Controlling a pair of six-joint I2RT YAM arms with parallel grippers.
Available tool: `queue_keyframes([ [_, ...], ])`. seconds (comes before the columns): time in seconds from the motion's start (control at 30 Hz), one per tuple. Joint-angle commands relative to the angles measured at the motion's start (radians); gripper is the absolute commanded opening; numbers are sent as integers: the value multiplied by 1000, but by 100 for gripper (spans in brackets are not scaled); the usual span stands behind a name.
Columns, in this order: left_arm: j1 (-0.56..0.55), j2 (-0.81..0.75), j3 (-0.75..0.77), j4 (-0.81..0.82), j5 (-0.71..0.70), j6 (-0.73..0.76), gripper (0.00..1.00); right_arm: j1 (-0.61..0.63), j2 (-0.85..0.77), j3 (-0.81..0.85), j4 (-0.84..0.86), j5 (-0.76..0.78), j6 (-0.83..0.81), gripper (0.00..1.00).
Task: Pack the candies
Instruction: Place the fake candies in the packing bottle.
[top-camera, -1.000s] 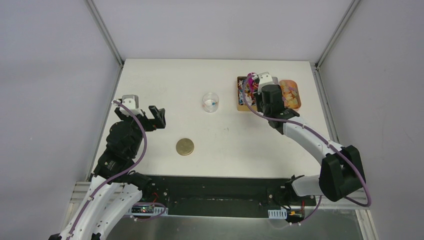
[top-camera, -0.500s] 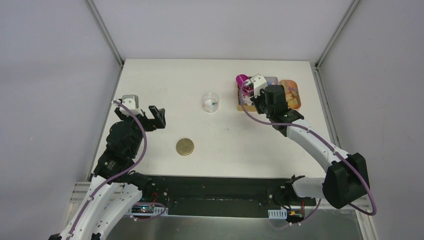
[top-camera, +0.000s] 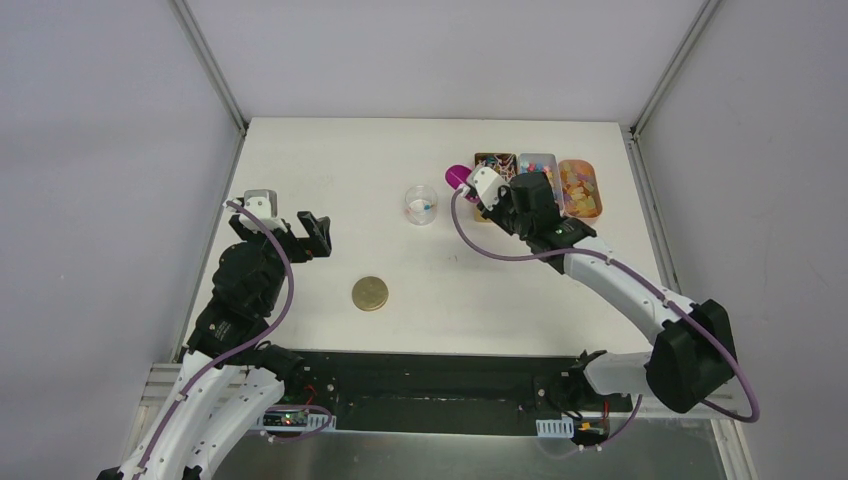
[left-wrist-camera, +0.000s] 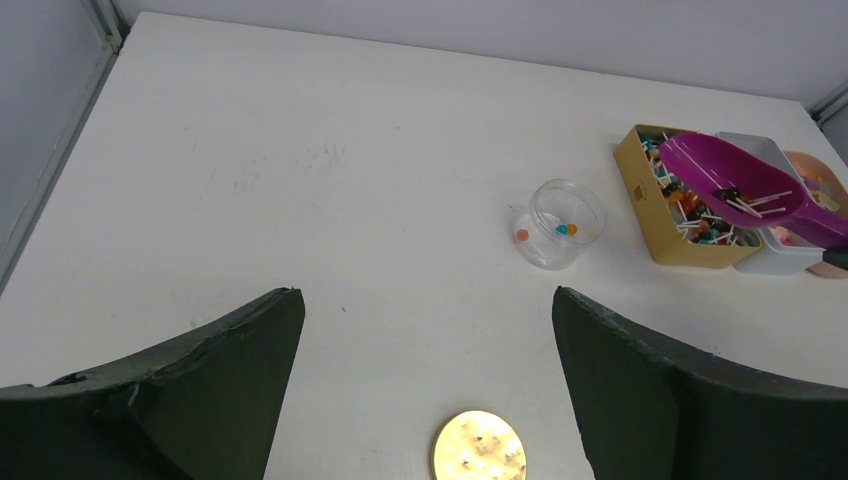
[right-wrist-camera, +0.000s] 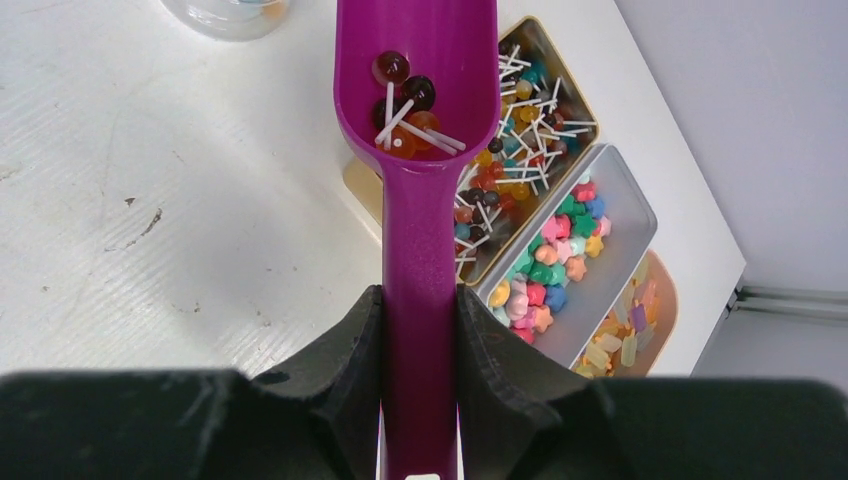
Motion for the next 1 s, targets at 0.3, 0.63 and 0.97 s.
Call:
queue_keyframes([
  [0.3, 6, -7, 9, 18, -28, 16, 99, 93, 116, 161, -66, 84, -123, 0],
  [0.63, 6, -7, 9, 18, -28, 16, 99, 146, 177, 205, -109, 153, -158, 0],
  [0.97, 6, -10, 11, 18, -28, 16, 99, 188, 234, 255, -146, 203, -180, 0],
])
